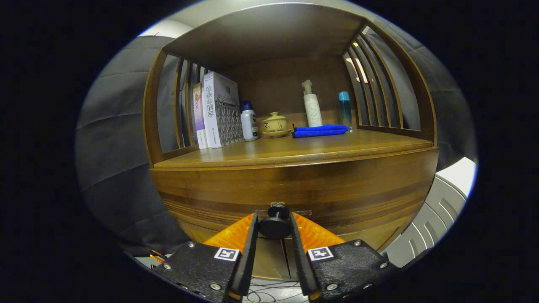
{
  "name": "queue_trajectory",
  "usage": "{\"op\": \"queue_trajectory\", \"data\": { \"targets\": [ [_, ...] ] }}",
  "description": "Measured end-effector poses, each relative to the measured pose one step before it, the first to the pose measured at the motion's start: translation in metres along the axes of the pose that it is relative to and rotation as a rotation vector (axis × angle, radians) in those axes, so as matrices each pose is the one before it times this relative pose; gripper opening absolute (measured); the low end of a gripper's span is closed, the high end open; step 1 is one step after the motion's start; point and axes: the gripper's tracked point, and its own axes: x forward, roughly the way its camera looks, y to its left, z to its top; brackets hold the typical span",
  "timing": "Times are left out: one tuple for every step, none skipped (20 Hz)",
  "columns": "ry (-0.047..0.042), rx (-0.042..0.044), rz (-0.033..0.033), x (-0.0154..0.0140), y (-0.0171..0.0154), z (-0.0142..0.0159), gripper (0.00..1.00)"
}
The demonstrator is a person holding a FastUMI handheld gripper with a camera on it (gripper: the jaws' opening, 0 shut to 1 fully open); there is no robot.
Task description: Pull open the drawer, take out the items inside it, and place them on the countertop above the cabinet.
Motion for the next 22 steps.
{"op": "queue_trajectory", "data": {
  "targets": [
    [-0.00263,-0.00597,-0.00712,0.00046,-0.00074,0.00058,0.42],
    [0.00282,0.00637,-0.00476,-0.00102,0.00041,-0.00171,0.39],
    [0.00210,0.01465,-0.00311,-0.00120,-0.00009,0.00069,0.36],
    [0.00105,0.01400,-0.00221,-0.00242,0.00048,-0.00009,0.35],
    [0.00057,0.00768,-0.00027,-0.00120,-0.00001,-0.00028,0.35],
    [-0.00061,0.00161,-0.00007,-0.00309,-0.00012,-0.00139,0.34],
    [0.00050,0.00017,-0.00052,-0.00353,0.00067,-0.00084,0.34],
    [0.00058,0.00309,-0.00047,-0.00588,0.00046,-0.00177,0.34],
    [0.00326,0.00292,0.00012,-0.00515,0.00059,-0.00053,0.34],
    [0.00030,0.00244,0.00040,-0.00499,0.00053,-0.00186,0.34],
    [-0.00027,-0.00256,0.00078,-0.00535,0.00056,-0.00109,0.34],
    [-0.00434,-0.00404,0.00015,-0.00620,0.00124,-0.00096,0.34],
    [-0.00568,-0.00934,0.00007,-0.00578,0.00088,-0.00132,0.34],
    [-0.00629,-0.00905,-0.00042,-0.00562,0.00063,-0.00103,0.34],
    [-0.00706,-0.00649,-0.00045,-0.00789,0.00075,-0.00215,0.34],
    [-0.00468,-0.00897,-0.00079,-0.00611,0.00134,-0.00074,0.34],
    [-0.00468,-0.00763,-0.00111,-0.00550,0.00108,-0.00203,0.34],
    [-0.00174,-0.00647,0.00106,-0.00715,0.00112,-0.00231,0.34],
    [-0.00013,-0.00482,0.00312,-0.00648,0.00085,-0.00053,0.34],
    [0.00007,-0.00345,0.00292,-0.00591,0.00066,-0.00071,0.34],
    [-0.00139,-0.00342,0.00402,-0.00490,0.00041,-0.00145,0.34],
    [-0.00019,-0.00916,0.00477,-0.00489,0.00078,-0.00157,0.34]
  ]
}}
